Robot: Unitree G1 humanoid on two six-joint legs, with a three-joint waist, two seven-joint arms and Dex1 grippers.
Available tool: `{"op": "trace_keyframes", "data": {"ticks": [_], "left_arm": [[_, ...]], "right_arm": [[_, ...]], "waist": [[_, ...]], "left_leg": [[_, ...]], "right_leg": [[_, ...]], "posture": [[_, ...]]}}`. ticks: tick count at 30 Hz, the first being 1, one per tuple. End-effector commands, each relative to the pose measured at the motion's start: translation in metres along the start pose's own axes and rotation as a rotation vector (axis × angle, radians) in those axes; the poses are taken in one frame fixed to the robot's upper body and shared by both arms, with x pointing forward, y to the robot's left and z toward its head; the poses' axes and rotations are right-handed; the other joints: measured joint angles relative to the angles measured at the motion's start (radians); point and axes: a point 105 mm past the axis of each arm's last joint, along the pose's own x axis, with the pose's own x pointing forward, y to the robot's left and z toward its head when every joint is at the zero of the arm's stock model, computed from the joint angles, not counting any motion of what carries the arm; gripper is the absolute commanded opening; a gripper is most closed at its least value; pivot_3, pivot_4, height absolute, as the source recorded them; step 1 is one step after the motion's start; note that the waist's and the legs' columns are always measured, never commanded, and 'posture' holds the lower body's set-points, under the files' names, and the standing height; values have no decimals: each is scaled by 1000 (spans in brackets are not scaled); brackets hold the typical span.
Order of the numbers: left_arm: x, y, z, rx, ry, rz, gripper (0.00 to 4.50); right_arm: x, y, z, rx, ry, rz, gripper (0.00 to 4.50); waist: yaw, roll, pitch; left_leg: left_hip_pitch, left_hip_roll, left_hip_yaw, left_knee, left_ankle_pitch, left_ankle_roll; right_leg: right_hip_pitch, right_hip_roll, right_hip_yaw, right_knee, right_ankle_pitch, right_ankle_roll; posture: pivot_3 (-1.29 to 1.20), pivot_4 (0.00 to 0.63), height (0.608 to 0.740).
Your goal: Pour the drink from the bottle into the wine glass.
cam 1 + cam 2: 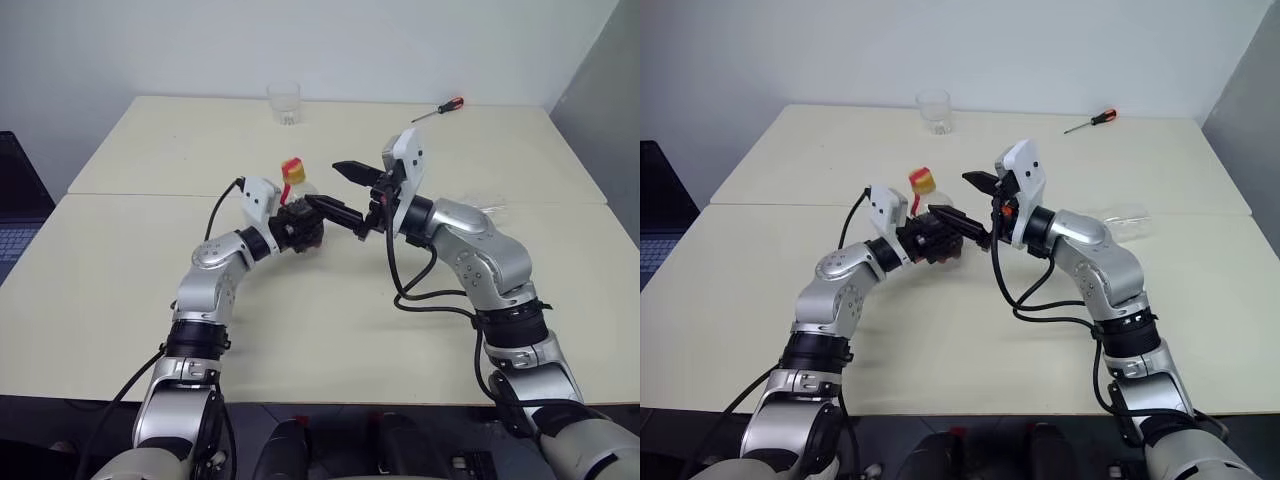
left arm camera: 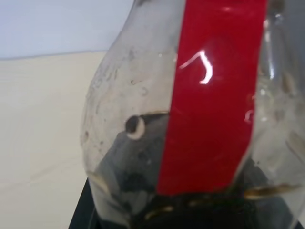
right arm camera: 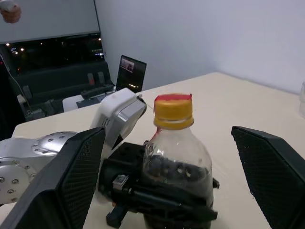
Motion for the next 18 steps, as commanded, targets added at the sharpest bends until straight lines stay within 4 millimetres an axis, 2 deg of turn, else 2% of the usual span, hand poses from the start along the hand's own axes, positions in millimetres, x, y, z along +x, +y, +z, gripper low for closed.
{"op": "trace_keyframes", "data": {"ticks": [1, 6, 18], "left_arm": [[3, -15, 19, 57, -40, -81, 1662], [2, -25, 15, 61, -17, -137, 1662], [5, -31, 17, 76, -14, -196, 1662]], "right_arm": [[8, 0, 21, -58, -53, 13, 4500], [16, 0, 26, -57, -64, 26, 4500], [27, 10, 25, -30, -68, 75, 4500]], "waist": [[0, 0, 0], [-1, 0, 0], [0, 0, 0]], "left_leg": [[0, 0, 0, 0, 0, 0], [1, 0, 0, 0, 0, 0], [1, 0, 1, 0, 0, 0]], "right_leg": [[0, 0, 0, 0, 0, 0], [-1, 0, 0, 3, 0, 0], [-1, 0, 0, 4, 0, 0]], "posture": [[0, 150, 740], [0, 150, 740], [0, 150, 740]]}}
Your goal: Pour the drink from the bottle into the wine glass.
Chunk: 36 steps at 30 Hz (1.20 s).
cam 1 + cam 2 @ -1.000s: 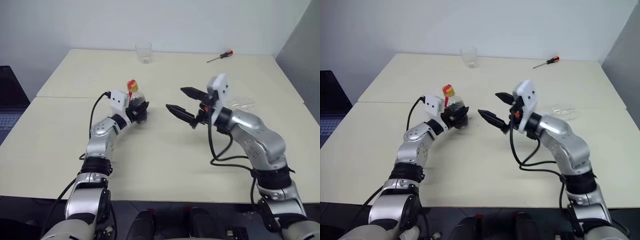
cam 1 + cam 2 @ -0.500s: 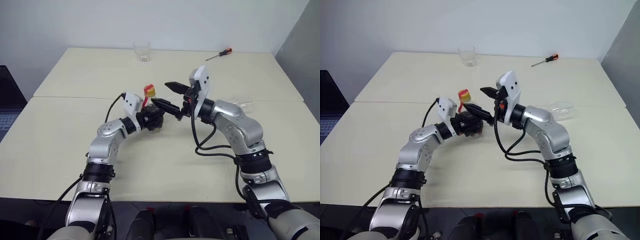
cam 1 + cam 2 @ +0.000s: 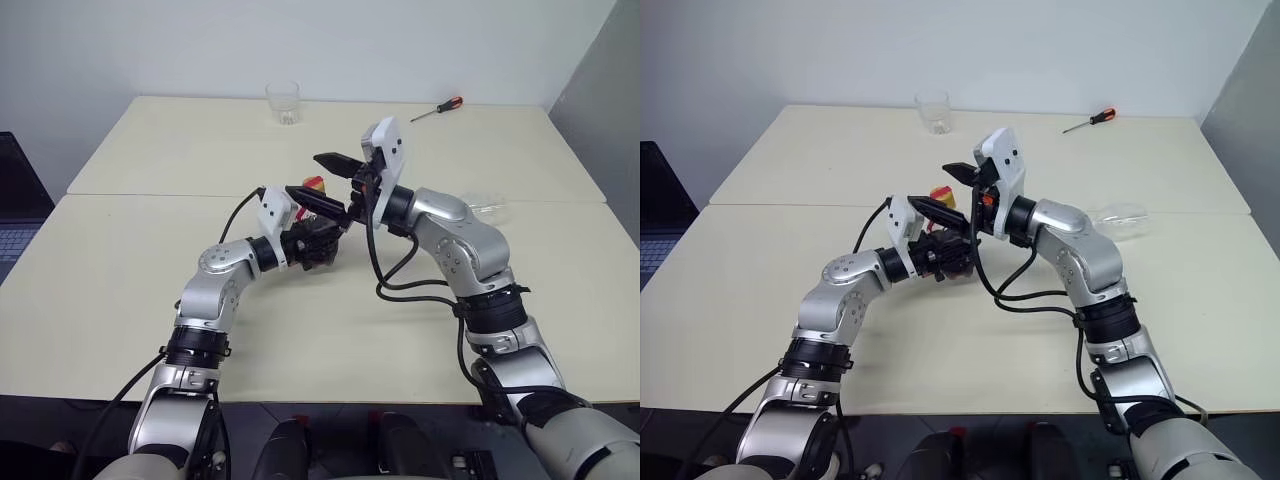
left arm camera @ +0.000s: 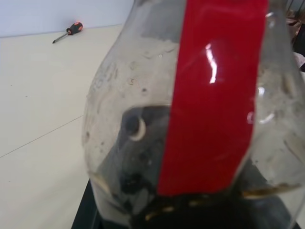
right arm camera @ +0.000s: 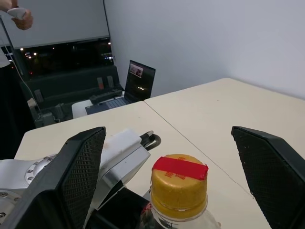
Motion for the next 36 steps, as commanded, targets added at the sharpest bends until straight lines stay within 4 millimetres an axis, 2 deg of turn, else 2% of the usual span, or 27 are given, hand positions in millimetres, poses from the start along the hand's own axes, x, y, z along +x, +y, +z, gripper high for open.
{"op": "trace_keyframes", "data": {"ticks": [1, 9, 10, 13, 21, 33, 36], "left_arm": [[3, -7, 20, 65, -52, -47, 1662], [4, -15, 19, 71, -51, -86, 1662], [5, -15, 19, 71, -52, -88, 1660], [5, -16, 20, 73, -53, -91, 1660], [8, -18, 22, 75, -57, -101, 1660], [7, -18, 23, 82, -53, -104, 1660], [6, -18, 23, 83, -53, -102, 1660]], "right_arm": [[5, 5, 17, -35, -42, 30, 4500], [9, 9, 16, -18, -35, 61, 4500], [9, 9, 16, -18, -34, 65, 4328], [9, 11, 14, -16, -28, 74, 3616], [6, 10, 9, -9, -9, 74, 809], [4, 7, 14, -17, -18, 74, 809], [3, 6, 16, -13, -22, 72, 1734]], "waist": [[0, 0, 0], [0, 0, 0], [0, 0, 0], [0, 0, 0], [-1, 0, 0], [-1, 0, 0], [-1, 0, 0]], "left_leg": [[0, 0, 0, 0, 0, 0], [0, 0, 0, 0, 0, 0], [0, 0, 0, 0, 0, 0], [0, 0, 0, 0, 0, 0], [0, 0, 0, 0, 0, 0], [0, 0, 0, 0, 0, 0], [0, 0, 0, 0, 0, 0]], "right_leg": [[0, 0, 0, 0, 0, 0], [0, 0, 0, 0, 0, 0], [0, 0, 0, 0, 0, 0], [0, 0, 0, 0, 0, 0], [0, 0, 0, 0, 0, 0], [-1, 0, 0, 1, 0, 0], [-1, 0, 0, 1, 0, 0]], "posture": [[0, 150, 740], [0, 150, 740], [0, 150, 740], [0, 150, 740], [0, 150, 740], [0, 150, 740], [0, 150, 740]]}}
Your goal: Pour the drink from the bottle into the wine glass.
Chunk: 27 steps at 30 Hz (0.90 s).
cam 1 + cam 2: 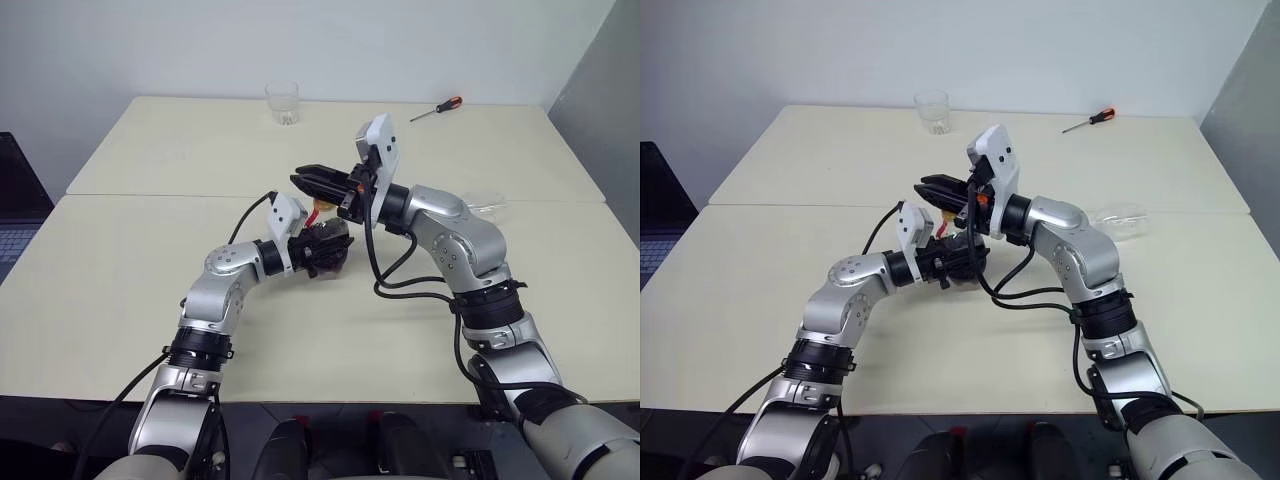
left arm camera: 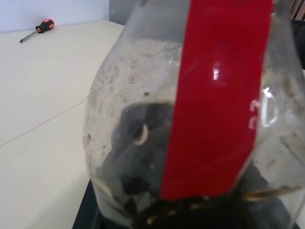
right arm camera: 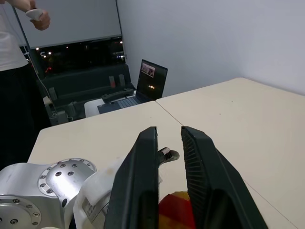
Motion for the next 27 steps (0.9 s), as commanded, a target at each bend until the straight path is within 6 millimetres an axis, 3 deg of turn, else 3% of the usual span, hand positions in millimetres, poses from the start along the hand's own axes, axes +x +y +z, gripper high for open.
{"op": "trace_keyframes", "data": {"ticks": [1, 27], "left_arm": [[1, -3, 25, 73, -67, -21, 1660], [3, -3, 28, 83, -70, -38, 1660]], "right_arm": [[-1, 1, 14, -23, -32, 12, 2031], [-9, -5, -5, -14, 30, -13, 2031]], "waist": [[0, 0, 0], [0, 0, 0]], "left_leg": [[0, 0, 0, 0, 0, 0], [0, 0, 0, 0, 0, 0]], "right_leg": [[0, 0, 0, 0, 0, 0], [0, 0, 0, 0, 0, 0]], "posture": [[0, 150, 740], [0, 150, 740]]}}
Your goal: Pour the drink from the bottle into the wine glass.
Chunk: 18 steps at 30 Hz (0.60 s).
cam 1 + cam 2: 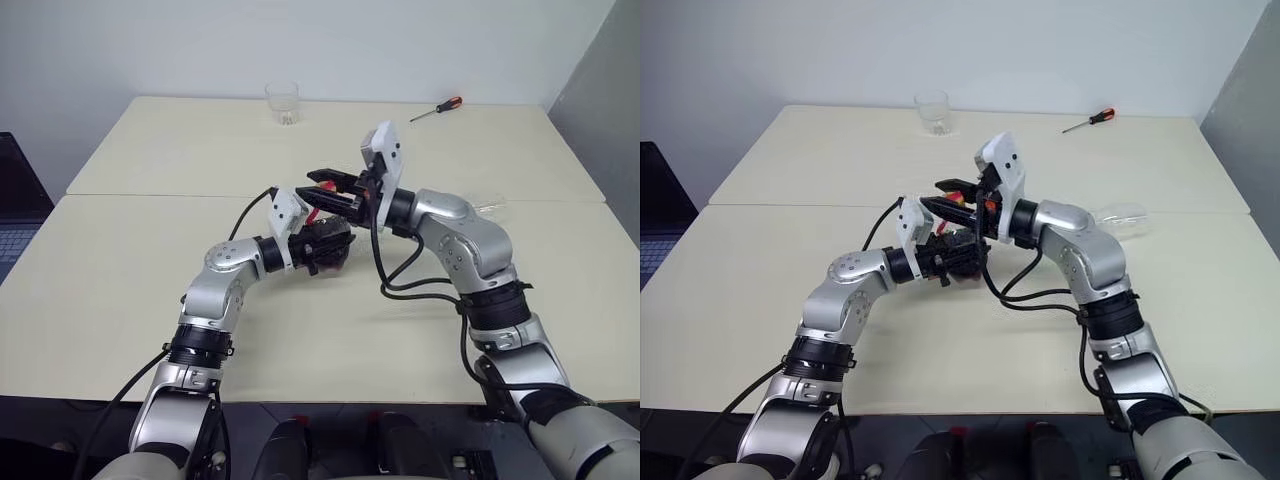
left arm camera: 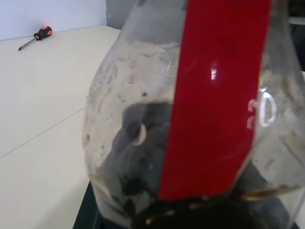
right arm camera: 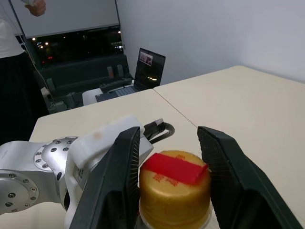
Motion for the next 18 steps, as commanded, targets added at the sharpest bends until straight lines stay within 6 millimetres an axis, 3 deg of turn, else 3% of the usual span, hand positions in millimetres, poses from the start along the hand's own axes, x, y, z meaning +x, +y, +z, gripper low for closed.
{"op": "trace_keyframes", "data": {"ticks": [1, 18], "left_arm": [[1, -2, 22, 66, -60, -23, 1660], [3, 0, 24, 72, -65, -15, 1660]], "right_arm": [[0, 1, 7, -18, -24, 1, 2031], [5, -6, 24, 5, -106, -32, 2031]], "waist": [[0, 0, 0], [0, 0, 0]], "left_leg": [[0, 0, 0, 0, 0, 0], [0, 0, 0, 0, 0, 0]], "right_leg": [[0, 0, 0, 0, 0, 0], [0, 0, 0, 0, 0, 0]], "posture": [[0, 150, 740], [0, 150, 740]]}}
